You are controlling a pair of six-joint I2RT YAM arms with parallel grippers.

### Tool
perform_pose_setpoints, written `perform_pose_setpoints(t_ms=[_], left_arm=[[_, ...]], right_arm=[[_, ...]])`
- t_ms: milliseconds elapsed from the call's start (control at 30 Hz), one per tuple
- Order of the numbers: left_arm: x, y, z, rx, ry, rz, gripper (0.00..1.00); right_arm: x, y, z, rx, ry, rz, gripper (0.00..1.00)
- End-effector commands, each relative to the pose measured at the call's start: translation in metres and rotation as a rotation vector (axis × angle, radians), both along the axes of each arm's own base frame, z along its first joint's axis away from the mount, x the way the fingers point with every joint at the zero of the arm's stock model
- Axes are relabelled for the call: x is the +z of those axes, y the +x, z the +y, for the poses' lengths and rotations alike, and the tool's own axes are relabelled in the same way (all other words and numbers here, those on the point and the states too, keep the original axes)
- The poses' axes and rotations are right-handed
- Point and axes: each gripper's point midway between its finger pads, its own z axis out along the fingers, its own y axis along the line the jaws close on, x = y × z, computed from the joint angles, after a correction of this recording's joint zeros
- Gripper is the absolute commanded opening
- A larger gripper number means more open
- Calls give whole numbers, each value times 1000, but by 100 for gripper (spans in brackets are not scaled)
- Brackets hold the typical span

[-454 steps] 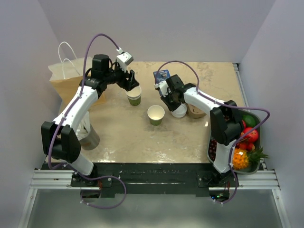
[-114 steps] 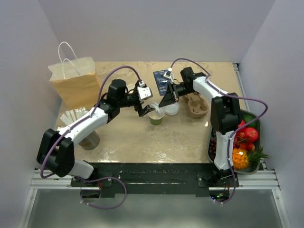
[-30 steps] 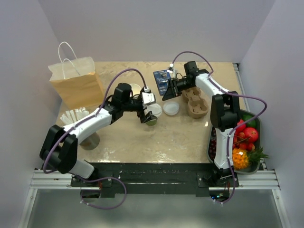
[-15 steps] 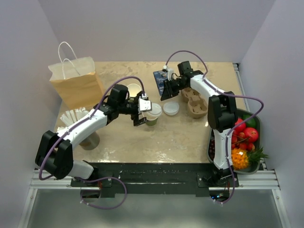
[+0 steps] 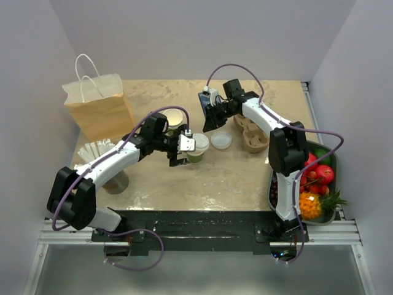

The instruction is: Pack the takeout coffee

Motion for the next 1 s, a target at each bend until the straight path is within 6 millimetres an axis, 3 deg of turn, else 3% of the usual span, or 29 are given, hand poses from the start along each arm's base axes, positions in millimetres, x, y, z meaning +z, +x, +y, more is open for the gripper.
perform_pose_setpoints(t_ms=[0,967], left_arm=[[9,2,-4,-42,-36,-53,99],[1,-4,-5,-48,-49,-34,99]], right_arm=[[24,-7,5,32,7,-60,22],[41,-29,20,53,32,-71,21]])
